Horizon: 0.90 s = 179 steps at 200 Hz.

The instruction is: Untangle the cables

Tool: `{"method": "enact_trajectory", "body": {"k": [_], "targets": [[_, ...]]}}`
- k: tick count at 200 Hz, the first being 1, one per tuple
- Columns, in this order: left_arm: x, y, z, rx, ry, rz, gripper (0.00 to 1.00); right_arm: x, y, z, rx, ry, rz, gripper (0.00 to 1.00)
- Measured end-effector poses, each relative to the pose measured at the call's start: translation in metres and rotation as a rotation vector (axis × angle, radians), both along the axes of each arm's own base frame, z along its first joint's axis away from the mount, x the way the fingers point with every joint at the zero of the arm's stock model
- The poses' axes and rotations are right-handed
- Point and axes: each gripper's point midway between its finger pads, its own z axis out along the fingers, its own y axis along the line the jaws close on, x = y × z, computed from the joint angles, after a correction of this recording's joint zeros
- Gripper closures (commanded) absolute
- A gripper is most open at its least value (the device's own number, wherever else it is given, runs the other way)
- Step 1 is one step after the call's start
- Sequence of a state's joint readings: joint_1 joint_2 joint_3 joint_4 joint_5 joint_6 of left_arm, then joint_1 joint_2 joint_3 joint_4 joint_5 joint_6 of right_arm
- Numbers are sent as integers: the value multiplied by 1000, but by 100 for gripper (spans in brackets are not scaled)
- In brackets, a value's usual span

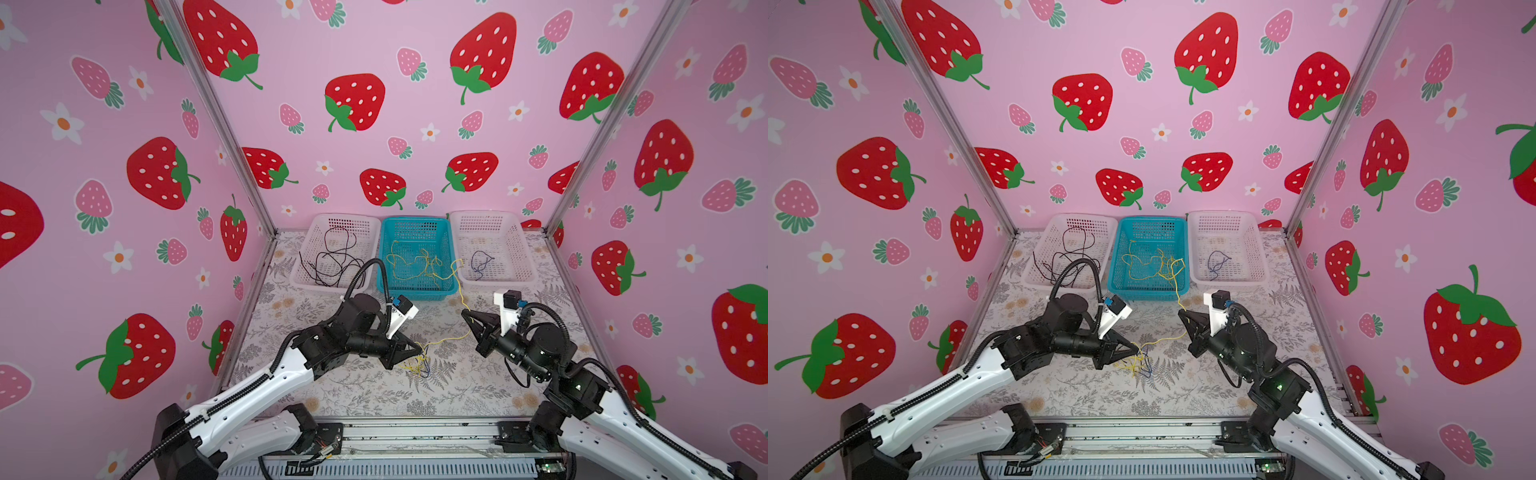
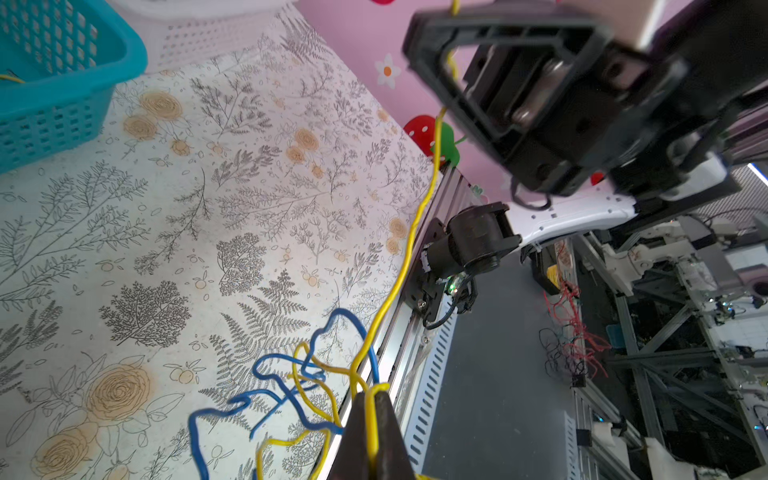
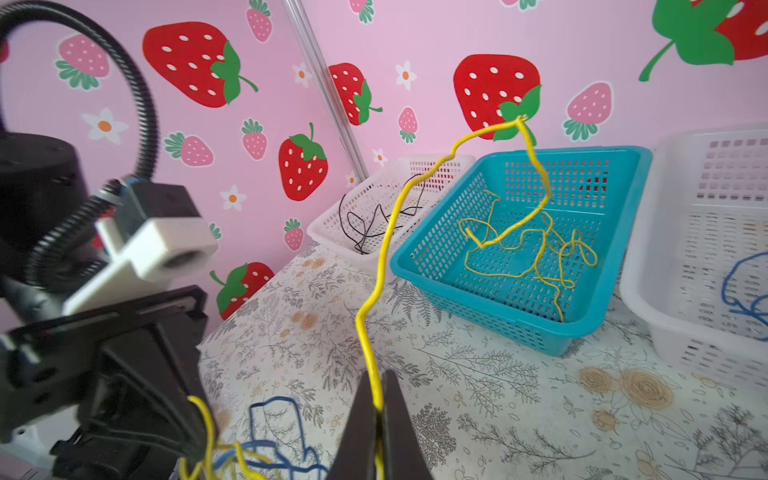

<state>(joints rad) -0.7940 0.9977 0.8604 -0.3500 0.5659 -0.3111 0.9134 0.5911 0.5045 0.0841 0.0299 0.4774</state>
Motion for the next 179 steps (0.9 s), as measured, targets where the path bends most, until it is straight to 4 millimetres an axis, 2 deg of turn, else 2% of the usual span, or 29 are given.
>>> {"method": "enact_trajectory", "body": {"k": [14,34,51,89,142,160,169,179], "targets": [[3,9,18,-49,-24,40,100,9,-3,-22,-36,39,-49,100],[10,26,49,-139,-61,120,100,21,-4,-64,-97,142,-97,100],[13,37,61,-183,-45,166,100,28,-2,-82,-85,212,-108,100],[17,58,67,-211,37,244,100,38,-13,-61,59,230,-125,100],[-2,80,100,-209,-35,270,100,24,-11,-32,158,206,20,100],[-5,84,115,-225,-60,281,100,21,-10,-31,149,197,50,54],[-2,90,134,-260,-94,313,100,33,-22,-42,115,204,-25,45],[-2,96,168,-335,-168,339,100,47,-42,-76,35,273,-137,38]]}}
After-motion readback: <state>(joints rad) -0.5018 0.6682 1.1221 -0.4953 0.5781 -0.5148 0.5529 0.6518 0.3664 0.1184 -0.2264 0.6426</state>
